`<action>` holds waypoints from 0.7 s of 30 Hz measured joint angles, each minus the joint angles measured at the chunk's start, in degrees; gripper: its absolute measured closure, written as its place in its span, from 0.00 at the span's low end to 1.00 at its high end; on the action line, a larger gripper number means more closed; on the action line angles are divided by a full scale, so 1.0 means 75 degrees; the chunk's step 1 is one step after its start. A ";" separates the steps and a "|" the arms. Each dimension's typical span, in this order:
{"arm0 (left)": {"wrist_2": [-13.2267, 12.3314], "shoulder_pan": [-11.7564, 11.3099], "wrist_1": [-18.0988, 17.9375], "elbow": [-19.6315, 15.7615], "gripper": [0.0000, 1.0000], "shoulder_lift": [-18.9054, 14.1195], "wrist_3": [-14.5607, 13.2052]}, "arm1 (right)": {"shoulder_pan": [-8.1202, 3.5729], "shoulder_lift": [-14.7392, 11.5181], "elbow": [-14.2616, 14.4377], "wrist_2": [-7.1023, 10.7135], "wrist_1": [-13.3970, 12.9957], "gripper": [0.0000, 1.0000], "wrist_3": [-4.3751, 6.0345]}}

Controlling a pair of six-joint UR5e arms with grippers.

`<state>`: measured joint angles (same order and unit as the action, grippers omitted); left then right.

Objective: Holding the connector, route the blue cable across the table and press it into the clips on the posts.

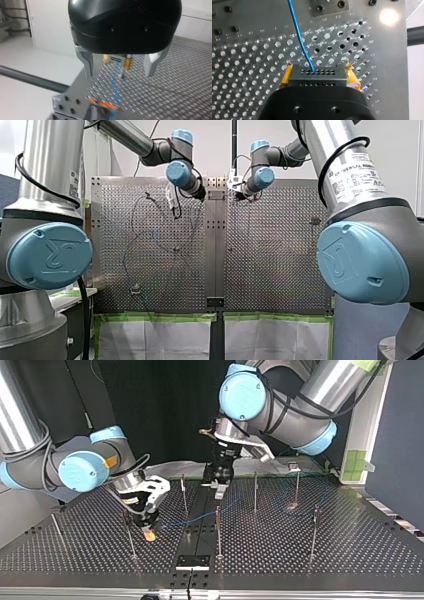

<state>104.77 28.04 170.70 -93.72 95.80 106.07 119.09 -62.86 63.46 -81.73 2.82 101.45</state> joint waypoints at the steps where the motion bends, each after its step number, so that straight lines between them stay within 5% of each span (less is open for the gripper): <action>1: 0.0039 0.0036 -0.0060 0.0049 0.00 0.0011 -0.0003 | -0.0003 -0.0002 0.0000 -0.0011 0.0033 1.00 -0.0009; 21: 0.0915 0.0632 0.0020 0.1294 0.00 0.1085 -0.0255 | -0.0023 -0.0204 0.0097 -0.0038 0.0276 1.00 -0.0046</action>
<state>111.63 32.78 170.85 -84.01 103.94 104.16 118.91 -64.39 64.18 -82.01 4.89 101.10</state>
